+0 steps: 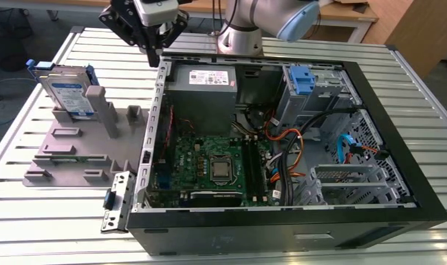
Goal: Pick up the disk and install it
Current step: 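Reach for the disk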
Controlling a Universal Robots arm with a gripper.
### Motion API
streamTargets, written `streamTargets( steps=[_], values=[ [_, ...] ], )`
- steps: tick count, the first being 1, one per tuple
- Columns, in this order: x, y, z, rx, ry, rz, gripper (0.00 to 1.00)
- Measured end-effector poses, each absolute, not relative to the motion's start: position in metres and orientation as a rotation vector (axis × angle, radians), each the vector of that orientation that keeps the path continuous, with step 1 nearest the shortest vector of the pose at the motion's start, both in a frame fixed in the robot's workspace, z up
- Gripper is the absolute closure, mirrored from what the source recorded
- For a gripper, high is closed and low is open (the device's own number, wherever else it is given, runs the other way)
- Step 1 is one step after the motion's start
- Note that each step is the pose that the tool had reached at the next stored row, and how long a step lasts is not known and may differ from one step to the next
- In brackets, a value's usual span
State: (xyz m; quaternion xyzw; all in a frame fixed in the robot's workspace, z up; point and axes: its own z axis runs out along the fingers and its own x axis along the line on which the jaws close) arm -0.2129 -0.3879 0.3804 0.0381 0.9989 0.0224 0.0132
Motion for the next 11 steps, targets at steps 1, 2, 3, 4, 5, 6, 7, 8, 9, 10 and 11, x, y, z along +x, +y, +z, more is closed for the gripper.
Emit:
streamTargets(
  steps=[1, 2, 3, 4, 5, 6, 7, 8, 9, 10, 11],
  values=[
    [-0.2136, -0.3879, 0.3804, 0.119, 3.112, 0.070, 0.89],
    [-0.2142, -0.3879, 0.3804, 0.119, 3.112, 0.070, 0.89],
    [-0.2148, -0.3879, 0.3803, 0.119, 3.112, 0.070, 0.89],
    [-0.2153, -0.3879, 0.3804, 0.119, 3.112, 0.070, 0.89],
    [-0.2159, -0.3879, 0.3804, 0.119, 3.112, 0.070, 0.89],
    [-0.2167, -0.3879, 0.3804, 0.119, 3.112, 0.070, 0.89],
    [-0.2178, -0.3879, 0.3803, 0.119, 3.112, 0.070, 0.89],
    [-0.2188, -0.3879, 0.3803, 0.119, 3.112, 0.070, 0.89],
    [-0.2195, -0.3879, 0.3803, 0.119, 3.112, 0.070, 0.89],
    [-0.2198, -0.3879, 0.3803, 0.119, 3.112, 0.070, 0.89],
    [-0.2199, -0.3879, 0.3803, 0.118, 3.112, 0.070, 0.89]
  ],
)
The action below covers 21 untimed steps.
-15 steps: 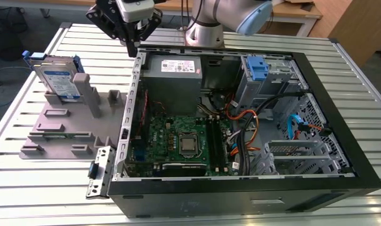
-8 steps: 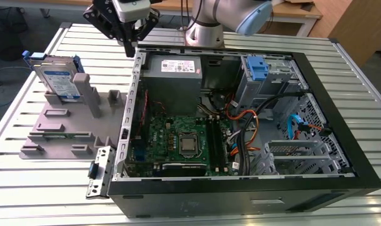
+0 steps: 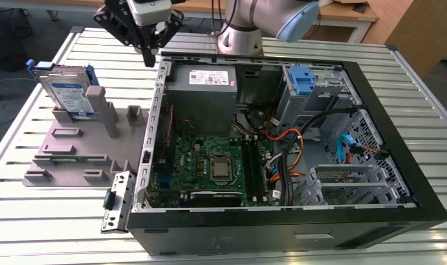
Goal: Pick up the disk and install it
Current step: 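Reach for the disk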
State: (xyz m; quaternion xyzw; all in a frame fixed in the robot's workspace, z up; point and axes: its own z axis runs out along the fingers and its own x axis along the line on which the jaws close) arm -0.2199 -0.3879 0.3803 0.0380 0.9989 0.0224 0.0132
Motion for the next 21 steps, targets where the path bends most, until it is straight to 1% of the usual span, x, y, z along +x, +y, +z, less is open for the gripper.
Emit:
streamTargets(
  steps=[13, 21],
  values=[
    [-0.222, -0.388, 0.380, 0.119, 3.112, 0.070, 0.89],
    [-0.244, -0.387, 0.377, 0.118, 3.111, 0.070, 0.89]
  ],
)
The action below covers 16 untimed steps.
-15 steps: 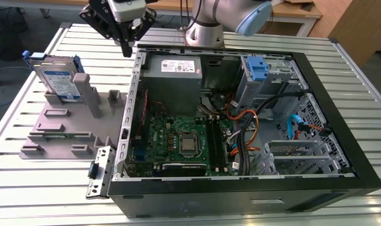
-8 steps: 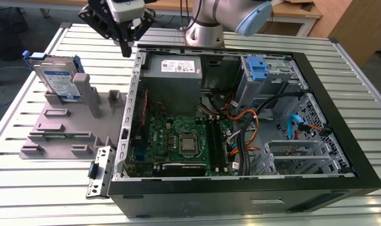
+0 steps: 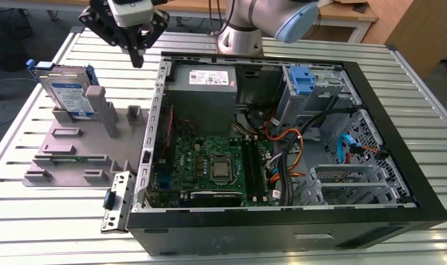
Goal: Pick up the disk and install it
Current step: 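Reach for the disk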
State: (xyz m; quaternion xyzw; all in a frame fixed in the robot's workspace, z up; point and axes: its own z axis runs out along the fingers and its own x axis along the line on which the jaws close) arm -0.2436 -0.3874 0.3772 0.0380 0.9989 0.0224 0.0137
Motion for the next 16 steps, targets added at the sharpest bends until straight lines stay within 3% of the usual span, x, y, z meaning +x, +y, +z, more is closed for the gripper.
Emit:
streamTargets(
  steps=[16],
  values=[
    [-0.304, -0.371, 0.368, 0.121, 3.111, 0.070, 0.89]
  ],
)
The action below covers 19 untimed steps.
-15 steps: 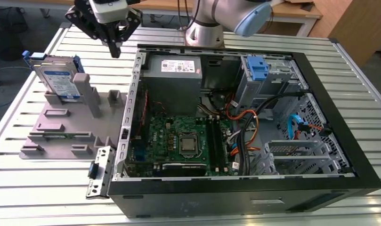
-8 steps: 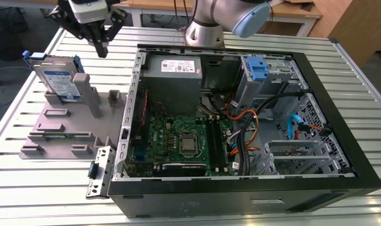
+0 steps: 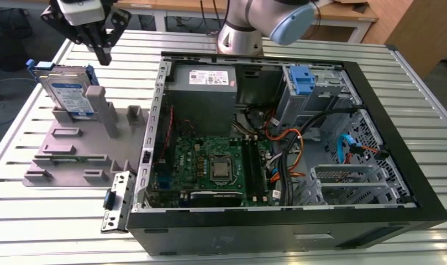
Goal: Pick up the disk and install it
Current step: 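Reach for the disk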
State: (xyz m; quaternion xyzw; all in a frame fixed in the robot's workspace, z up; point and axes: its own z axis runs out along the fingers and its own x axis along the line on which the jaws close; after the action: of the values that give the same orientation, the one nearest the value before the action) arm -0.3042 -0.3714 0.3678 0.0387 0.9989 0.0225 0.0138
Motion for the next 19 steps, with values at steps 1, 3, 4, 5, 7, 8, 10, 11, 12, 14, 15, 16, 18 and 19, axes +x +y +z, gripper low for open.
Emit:
streamTargets(
  steps=[1, 3, 4, 5, 7, 8, 10, 11, 12, 14, 15, 16, 18, 19],
  values=[
    [-0.307, -0.369, 0.367, 0.121, 3.111, 0.070, 0.89],
    [-0.313, -0.365, 0.366, 0.120, 3.111, 0.070, 0.89],
    [-0.315, -0.363, 0.365, 0.121, 3.111, 0.070, 0.89],
    [-0.318, -0.362, 0.365, 0.121, 3.111, 0.070, 0.89],
    [-0.324, -0.359, 0.363, 0.121, 3.111, 0.070, 0.89],
    [-0.327, -0.358, 0.362, 0.120, 3.111, 0.070, 0.89],
    [-0.333, -0.357, 0.361, 0.121, 3.111, 0.070, 0.89],
    [-0.337, -0.356, 0.360, 0.121, 3.111, 0.070, 0.89],
    [-0.340, -0.355, 0.360, 0.121, 3.111, 0.070, 0.89],
    [-0.343, -0.354, 0.358, 0.121, 3.111, 0.070, 0.89],
    [-0.344, -0.354, 0.358, 0.121, 3.111, 0.070, 0.89],
    [-0.344, -0.354, 0.358, 0.121, 3.111, 0.070, 0.89],
    [-0.344, -0.354, 0.358, 0.121, 3.111, 0.070, 0.89],
    [-0.344, -0.354, 0.358, 0.121, 3.111, 0.070, 0.89]
  ],
)
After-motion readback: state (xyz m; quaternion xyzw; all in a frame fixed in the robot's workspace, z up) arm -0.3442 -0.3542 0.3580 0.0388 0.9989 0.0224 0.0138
